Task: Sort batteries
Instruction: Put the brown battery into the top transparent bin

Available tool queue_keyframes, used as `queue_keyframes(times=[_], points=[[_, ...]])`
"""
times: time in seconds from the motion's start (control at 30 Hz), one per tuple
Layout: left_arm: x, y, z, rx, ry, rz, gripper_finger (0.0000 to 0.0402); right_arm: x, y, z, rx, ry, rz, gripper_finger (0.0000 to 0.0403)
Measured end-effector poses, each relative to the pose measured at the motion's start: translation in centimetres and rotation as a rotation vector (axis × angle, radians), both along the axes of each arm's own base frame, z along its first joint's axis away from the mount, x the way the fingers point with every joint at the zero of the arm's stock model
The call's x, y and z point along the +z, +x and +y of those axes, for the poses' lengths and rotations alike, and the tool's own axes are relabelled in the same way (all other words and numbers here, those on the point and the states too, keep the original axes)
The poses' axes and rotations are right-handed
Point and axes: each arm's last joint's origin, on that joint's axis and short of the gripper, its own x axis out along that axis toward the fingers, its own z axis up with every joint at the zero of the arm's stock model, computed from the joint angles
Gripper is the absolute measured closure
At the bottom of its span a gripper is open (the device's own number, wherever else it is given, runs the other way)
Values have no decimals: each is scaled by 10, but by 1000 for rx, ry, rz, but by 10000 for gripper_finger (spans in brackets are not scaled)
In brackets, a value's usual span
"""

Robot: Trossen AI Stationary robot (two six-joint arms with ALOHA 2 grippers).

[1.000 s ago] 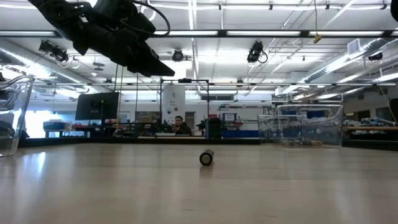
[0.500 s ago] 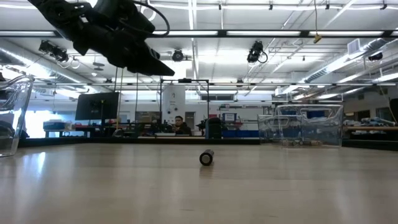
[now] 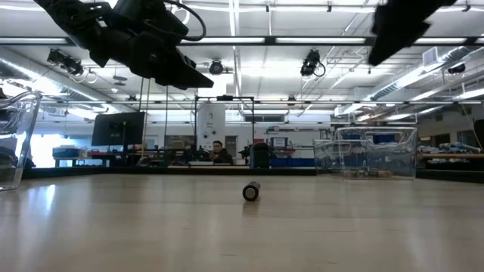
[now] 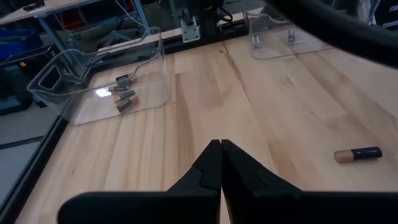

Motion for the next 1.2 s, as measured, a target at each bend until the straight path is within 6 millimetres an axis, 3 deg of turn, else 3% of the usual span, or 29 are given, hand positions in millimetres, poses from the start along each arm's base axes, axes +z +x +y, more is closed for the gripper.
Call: queue_keyframes(times=[0.23,0.53,0.8,1.03,1.2], points=[[0,0,0,11,4,1,392,-35,18,-18,96,66,-196,233],[0,0,0,13,5,0,391,-75,31,-31,40,57,-216,140],[1,0,0,15,3,-5,391,-103,64,-26,62,9,-260,82],[1,0,0,15,3,-5,391,-126,90,-16,52,-17,-227,61],[1,0,0,15,3,-5,391,-129,98,-13,50,-16,-227,57]])
